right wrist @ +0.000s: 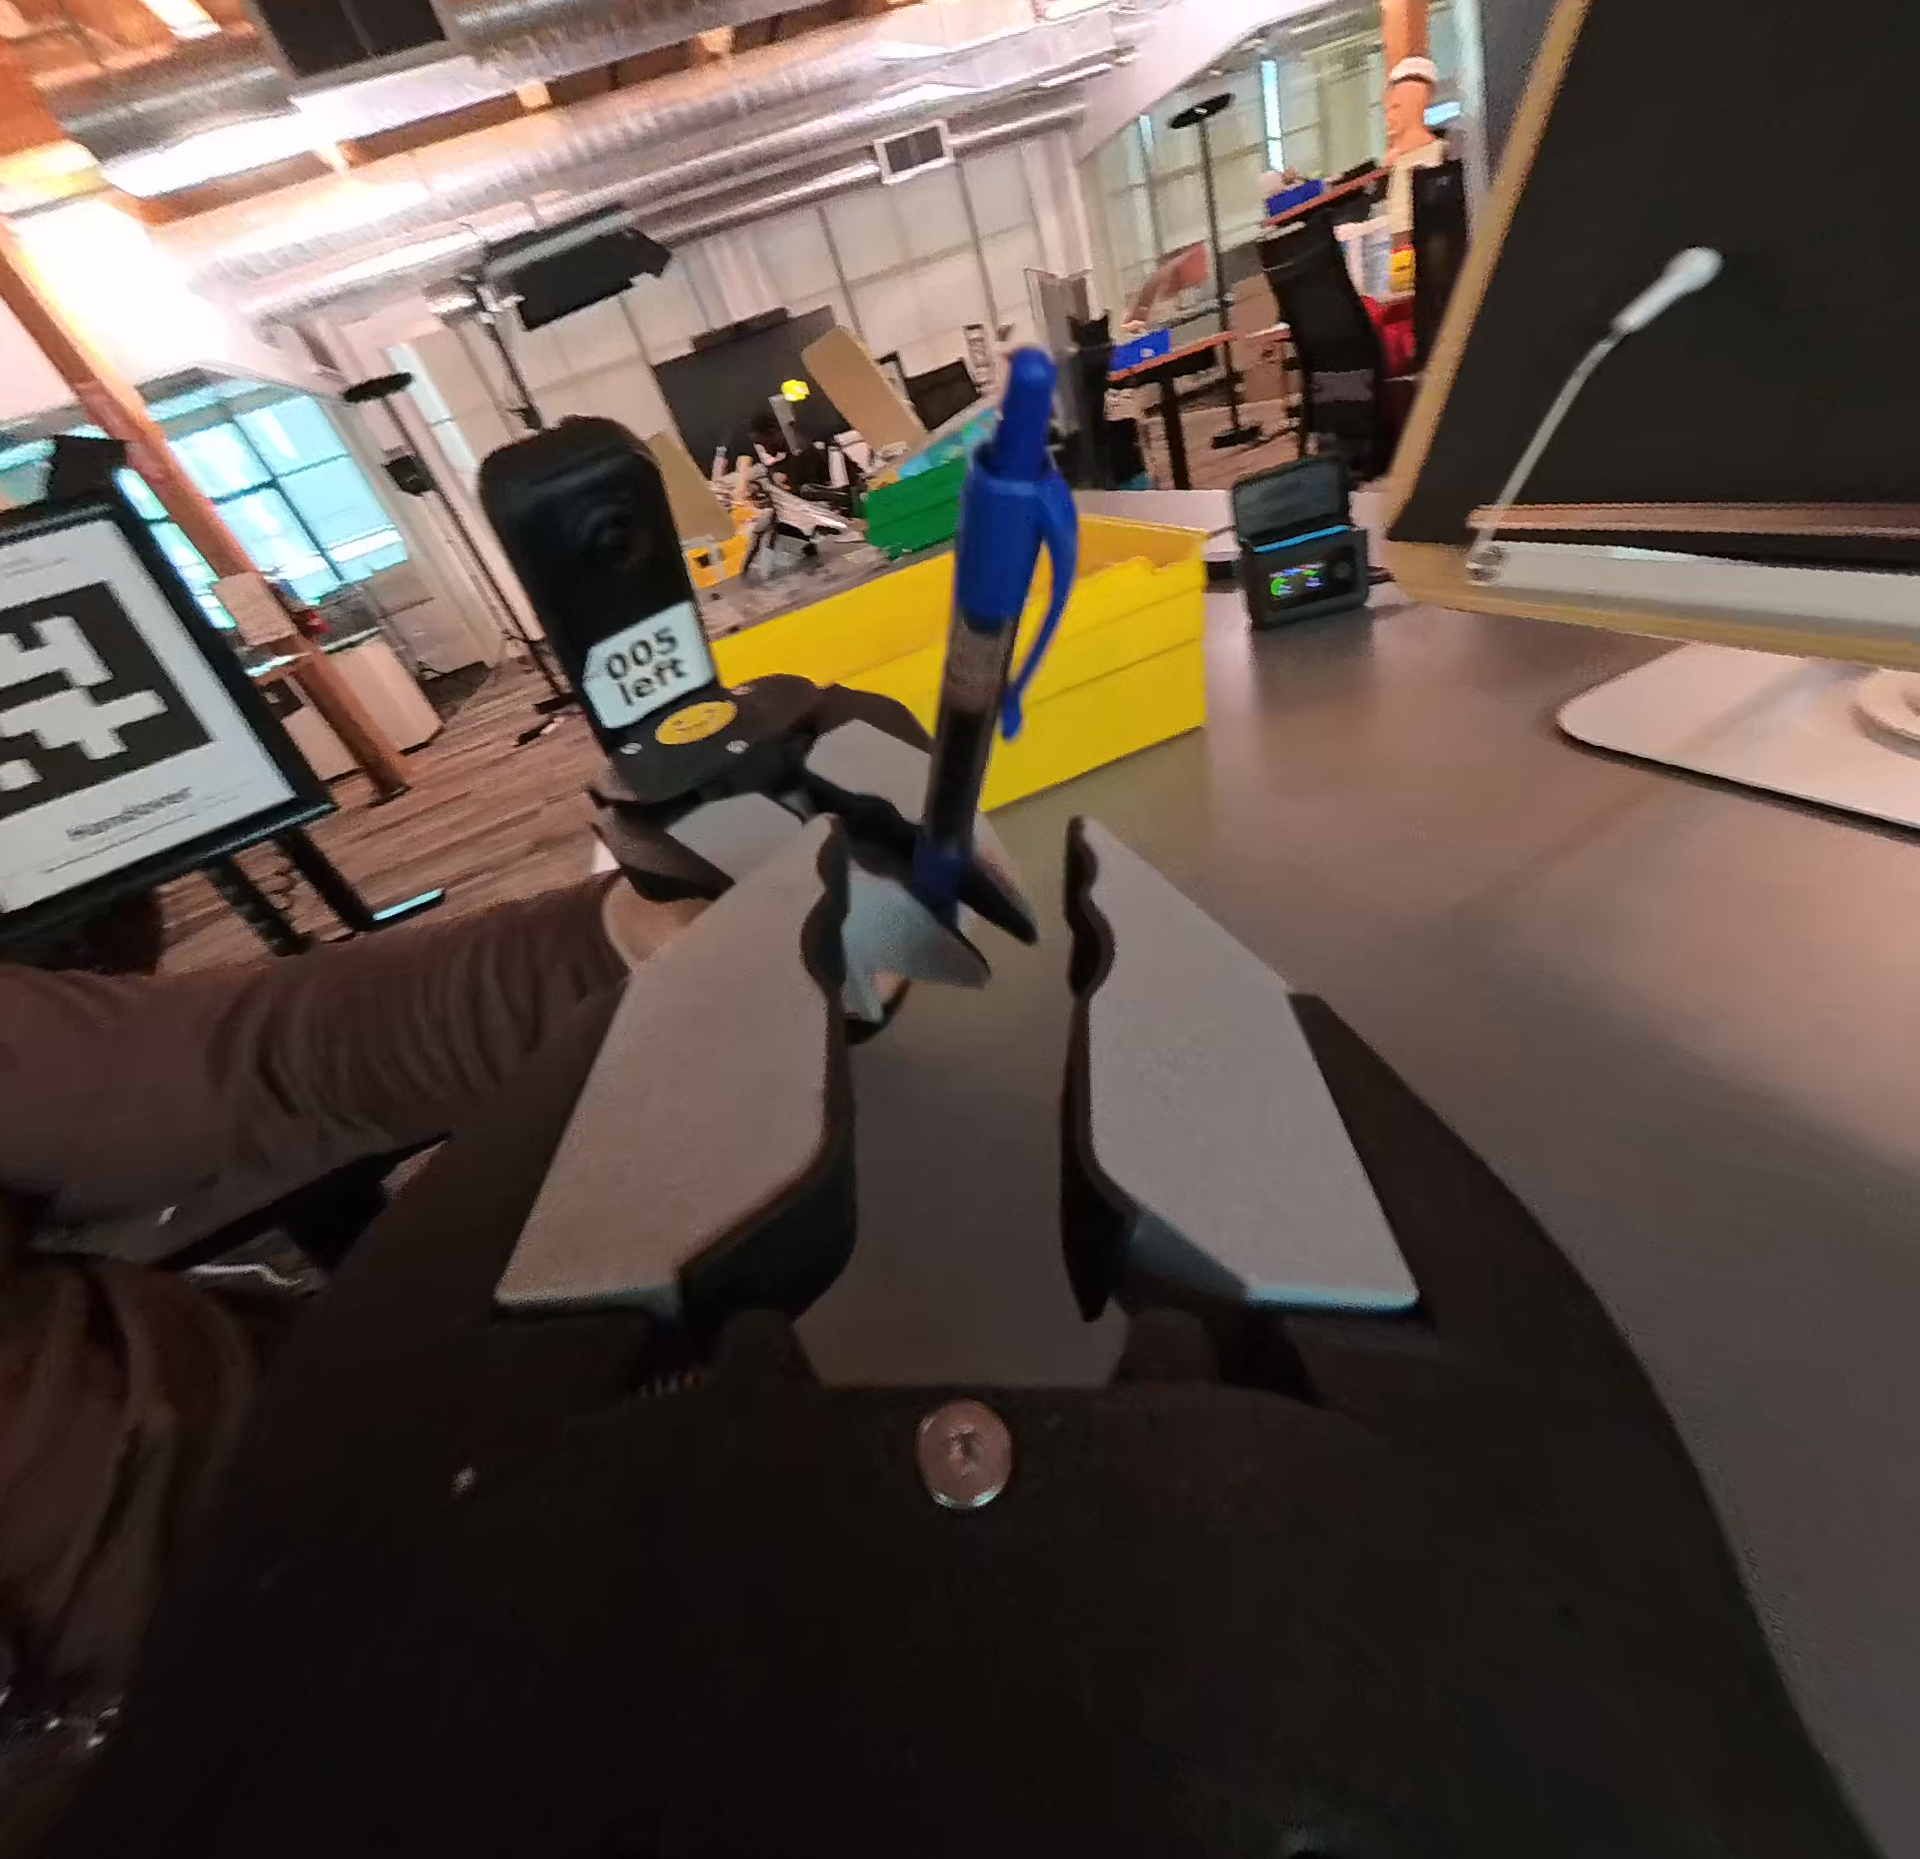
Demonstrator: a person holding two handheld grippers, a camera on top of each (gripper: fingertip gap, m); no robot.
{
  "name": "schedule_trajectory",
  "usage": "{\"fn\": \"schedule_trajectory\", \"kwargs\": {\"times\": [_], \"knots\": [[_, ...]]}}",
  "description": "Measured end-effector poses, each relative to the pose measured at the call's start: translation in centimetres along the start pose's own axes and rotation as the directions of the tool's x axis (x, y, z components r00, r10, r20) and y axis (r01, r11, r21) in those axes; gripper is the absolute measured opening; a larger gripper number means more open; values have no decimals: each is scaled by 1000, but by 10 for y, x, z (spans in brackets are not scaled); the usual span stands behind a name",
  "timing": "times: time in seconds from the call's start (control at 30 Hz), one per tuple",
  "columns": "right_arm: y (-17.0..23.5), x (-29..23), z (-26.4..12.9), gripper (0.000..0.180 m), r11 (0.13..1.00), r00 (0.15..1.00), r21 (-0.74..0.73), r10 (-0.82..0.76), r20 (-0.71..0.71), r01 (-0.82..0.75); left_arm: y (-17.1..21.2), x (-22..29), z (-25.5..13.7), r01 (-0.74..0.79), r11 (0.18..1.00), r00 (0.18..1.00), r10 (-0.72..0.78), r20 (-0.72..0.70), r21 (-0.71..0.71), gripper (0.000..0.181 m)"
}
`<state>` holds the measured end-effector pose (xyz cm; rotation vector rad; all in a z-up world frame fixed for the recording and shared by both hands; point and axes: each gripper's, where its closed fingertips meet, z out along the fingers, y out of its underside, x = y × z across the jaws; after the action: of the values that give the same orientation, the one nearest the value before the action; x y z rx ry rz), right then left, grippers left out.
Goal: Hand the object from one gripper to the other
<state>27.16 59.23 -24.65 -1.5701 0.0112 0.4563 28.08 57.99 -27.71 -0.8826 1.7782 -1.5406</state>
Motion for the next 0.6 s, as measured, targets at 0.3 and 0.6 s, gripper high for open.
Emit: {"fn": "schedule_trajectory", "kwargs": {"times": [0.3, 0.6], "knots": [[3, 17, 2, 6, 942, 908, -128, -333, -253, 310, 17, 12, 10, -69, 994, 998, 68, -16, -81, 36], [10, 52, -12, 6, 672, 508, -480, -741, -439, 564, 8, 0, 3, -17, 1000, 1000, 17, 23, -21, 39]]}}
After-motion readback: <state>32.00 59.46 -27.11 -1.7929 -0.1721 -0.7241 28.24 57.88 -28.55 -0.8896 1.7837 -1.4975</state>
